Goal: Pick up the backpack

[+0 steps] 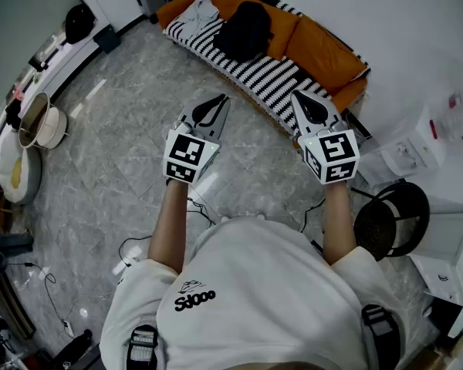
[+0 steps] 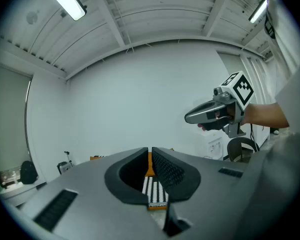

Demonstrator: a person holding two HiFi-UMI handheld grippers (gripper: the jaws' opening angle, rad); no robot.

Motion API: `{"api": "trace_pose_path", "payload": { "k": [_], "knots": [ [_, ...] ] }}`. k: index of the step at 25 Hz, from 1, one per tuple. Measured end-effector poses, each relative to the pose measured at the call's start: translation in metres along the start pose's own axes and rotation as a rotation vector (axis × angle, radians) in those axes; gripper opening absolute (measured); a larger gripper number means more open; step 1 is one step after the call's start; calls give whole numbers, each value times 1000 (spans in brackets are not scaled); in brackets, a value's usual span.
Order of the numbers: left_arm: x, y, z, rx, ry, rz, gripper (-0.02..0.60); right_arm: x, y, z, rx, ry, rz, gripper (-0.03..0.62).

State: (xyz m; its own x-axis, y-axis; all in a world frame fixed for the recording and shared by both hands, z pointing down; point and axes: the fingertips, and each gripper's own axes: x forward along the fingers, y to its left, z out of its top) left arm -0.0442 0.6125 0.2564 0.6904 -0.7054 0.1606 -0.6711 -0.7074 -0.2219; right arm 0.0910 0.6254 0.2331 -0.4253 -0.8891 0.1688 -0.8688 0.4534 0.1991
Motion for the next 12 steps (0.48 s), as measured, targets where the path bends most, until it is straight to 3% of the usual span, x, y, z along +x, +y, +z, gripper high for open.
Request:
{"api": "trace_pose_path", "payload": {
  "k": [12],
  "knots": [
    [9,-18,-3,-6,31,12,38,-10,-12,-12,31,-9,21,34]
  ]
}}
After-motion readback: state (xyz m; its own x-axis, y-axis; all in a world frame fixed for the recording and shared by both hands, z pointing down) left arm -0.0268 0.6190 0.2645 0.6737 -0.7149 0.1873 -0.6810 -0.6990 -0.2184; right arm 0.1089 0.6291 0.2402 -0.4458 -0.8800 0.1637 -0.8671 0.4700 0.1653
